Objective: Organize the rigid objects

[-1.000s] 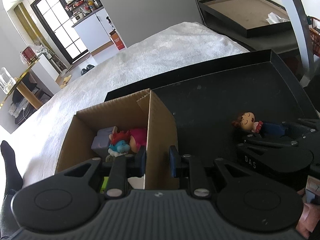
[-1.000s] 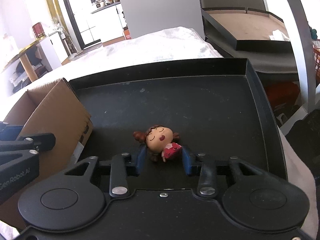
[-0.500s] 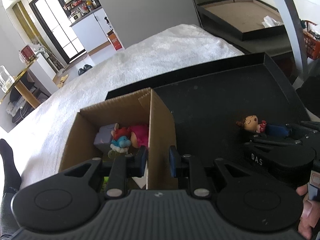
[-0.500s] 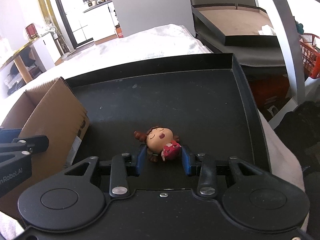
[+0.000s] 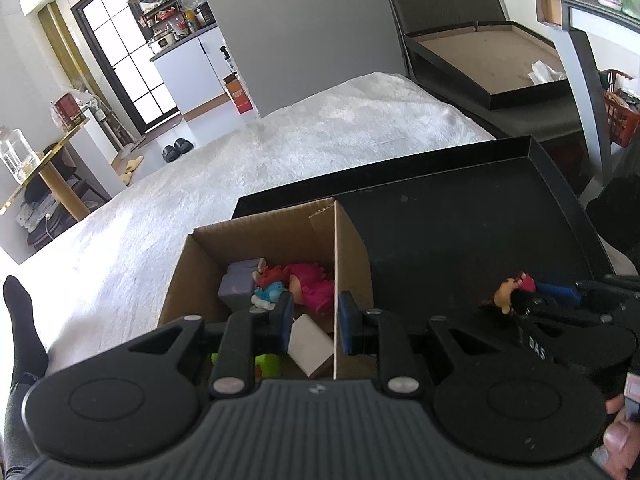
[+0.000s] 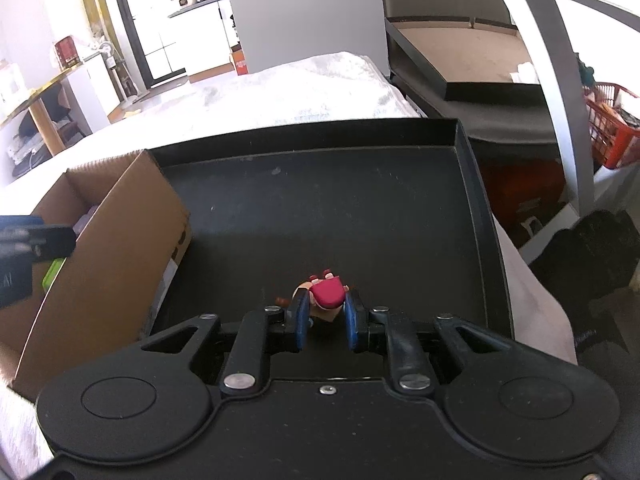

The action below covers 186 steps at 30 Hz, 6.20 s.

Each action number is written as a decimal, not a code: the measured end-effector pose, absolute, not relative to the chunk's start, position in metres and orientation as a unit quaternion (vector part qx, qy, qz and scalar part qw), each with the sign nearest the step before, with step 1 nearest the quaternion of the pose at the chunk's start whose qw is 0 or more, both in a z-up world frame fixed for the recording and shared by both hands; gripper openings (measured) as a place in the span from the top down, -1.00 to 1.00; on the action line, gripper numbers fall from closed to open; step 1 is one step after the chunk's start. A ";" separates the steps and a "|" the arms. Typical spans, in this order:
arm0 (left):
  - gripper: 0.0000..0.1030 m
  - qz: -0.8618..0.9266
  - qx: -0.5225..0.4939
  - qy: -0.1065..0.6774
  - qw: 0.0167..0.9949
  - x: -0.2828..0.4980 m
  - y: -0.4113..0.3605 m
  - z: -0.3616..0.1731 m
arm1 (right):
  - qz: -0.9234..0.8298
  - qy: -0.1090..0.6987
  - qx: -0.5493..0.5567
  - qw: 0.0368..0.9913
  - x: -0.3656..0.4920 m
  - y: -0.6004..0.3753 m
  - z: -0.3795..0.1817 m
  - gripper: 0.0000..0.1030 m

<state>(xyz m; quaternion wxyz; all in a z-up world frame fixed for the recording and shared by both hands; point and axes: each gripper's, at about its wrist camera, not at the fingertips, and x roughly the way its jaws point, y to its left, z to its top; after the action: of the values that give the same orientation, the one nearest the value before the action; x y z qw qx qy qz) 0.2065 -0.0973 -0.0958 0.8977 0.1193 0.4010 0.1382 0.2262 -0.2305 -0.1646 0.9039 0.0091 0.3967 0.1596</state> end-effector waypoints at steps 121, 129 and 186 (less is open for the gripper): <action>-0.07 0.151 -0.141 0.363 0.909 0.136 0.076 -0.061 | 0.184 0.367 -0.152 0.899 0.177 -0.102 -0.041 -0.18; -0.27 0.135 -0.093 0.374 0.913 0.134 0.049 -0.038 | 0.169 0.375 -0.077 0.908 0.168 -0.141 -0.030 -0.47; -0.92 0.078 -0.015 0.343 0.936 0.023 -0.014 0.061 | 0.139 0.333 0.038 0.932 0.067 -0.216 0.045 -1.00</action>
<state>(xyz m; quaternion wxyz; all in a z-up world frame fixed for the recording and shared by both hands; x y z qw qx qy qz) 0.0232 -0.0136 0.0612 0.9359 -0.0148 0.3432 0.0781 0.0667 -0.2158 0.0455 0.9318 0.0383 0.3333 0.1386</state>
